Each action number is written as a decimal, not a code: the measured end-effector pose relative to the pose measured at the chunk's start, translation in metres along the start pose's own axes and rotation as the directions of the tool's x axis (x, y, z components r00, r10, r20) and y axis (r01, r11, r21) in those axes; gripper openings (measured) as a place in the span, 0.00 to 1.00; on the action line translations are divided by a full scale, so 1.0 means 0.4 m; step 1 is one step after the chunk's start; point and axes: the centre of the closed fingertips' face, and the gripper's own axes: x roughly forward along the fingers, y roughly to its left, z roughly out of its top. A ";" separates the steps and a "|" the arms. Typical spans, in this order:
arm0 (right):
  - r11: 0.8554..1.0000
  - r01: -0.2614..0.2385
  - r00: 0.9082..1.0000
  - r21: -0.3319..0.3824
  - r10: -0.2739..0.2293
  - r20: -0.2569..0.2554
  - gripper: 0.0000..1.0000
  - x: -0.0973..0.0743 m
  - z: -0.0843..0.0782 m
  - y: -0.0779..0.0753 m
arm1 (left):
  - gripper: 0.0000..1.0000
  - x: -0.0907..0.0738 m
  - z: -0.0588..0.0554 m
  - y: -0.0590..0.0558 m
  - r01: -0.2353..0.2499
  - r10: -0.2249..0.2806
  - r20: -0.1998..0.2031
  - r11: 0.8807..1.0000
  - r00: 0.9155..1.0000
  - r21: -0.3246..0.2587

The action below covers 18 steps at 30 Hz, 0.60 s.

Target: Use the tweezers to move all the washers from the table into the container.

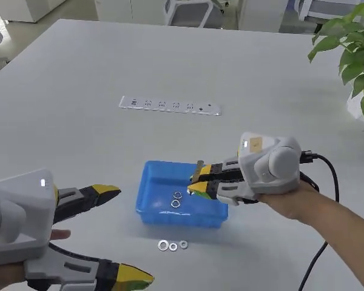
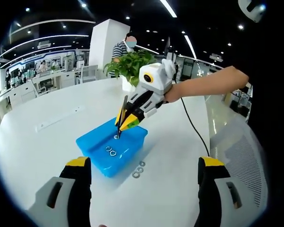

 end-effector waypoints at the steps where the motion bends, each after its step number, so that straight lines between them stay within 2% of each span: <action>1: 1.000 0.003 1.000 -0.001 -0.003 -0.008 0.08 0.004 -0.006 -0.002 | 0.99 0.000 -0.002 0.002 -0.004 0.004 -0.002 1.000 1.000 0.001; 6: 1.000 0.003 1.000 0.017 -0.002 -0.009 0.08 0.018 -0.017 0.000 | 0.99 -0.004 -0.003 0.006 -0.016 0.016 0.003 1.000 1.000 -0.006; 18: 0.999 -0.016 0.999 0.030 0.017 -0.047 0.08 0.046 -0.053 0.007 | 0.99 -0.010 -0.007 0.014 -0.028 0.028 0.007 0.999 1.000 -0.019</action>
